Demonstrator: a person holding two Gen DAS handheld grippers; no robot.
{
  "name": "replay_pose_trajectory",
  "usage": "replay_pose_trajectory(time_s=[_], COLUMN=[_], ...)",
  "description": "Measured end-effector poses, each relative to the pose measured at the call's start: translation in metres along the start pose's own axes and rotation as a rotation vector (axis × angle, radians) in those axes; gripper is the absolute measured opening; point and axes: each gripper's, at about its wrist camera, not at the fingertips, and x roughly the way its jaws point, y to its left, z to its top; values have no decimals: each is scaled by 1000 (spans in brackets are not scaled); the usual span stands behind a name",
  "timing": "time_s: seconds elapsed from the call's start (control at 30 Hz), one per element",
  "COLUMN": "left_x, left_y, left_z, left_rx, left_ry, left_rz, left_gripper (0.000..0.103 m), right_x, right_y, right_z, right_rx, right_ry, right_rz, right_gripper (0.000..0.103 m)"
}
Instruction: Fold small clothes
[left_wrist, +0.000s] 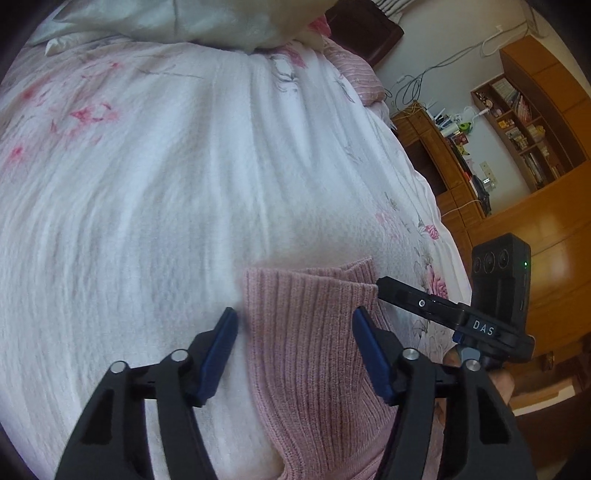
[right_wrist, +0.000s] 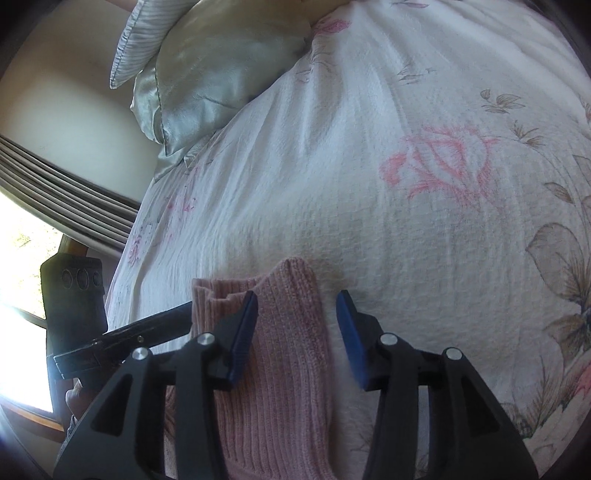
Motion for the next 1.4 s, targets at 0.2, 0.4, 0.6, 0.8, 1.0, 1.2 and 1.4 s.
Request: replay_pose_trajectory(time_s=[0.2,0.4,0.6,0.8,1.0,1.2,1.4], left_x=[-5,-43,-113,-153,-139,-146,-112], left_y=[-3,-9,-38,-70,-43,-25,-23], left_z=[-2,-17,-60,-140,-236,-260,-233], left_rx=[-6,5,42,100,55,-93,-213], left_ry=[-37,-109,-205,-209,-38,-44,7], left_rz=[73,51,-99,-158,-146,-238,-257], left_gripper=[8,7,6,6,40,66,79], right_x=[4,-47,-117,-165,-148,-163,-138], right_y=[15,23,49,62,40,7,2], right_z=[-3,-14,-54,-136,-236,-256,-238], right_rx=[-53,-57,-97,-139,-125,102,228], right_ry=[19,-75,-130,-143,13,18,75], right_rz=[-21,27,111,160,104,222,276], right_gripper=[12,11,11,10,21,35,42])
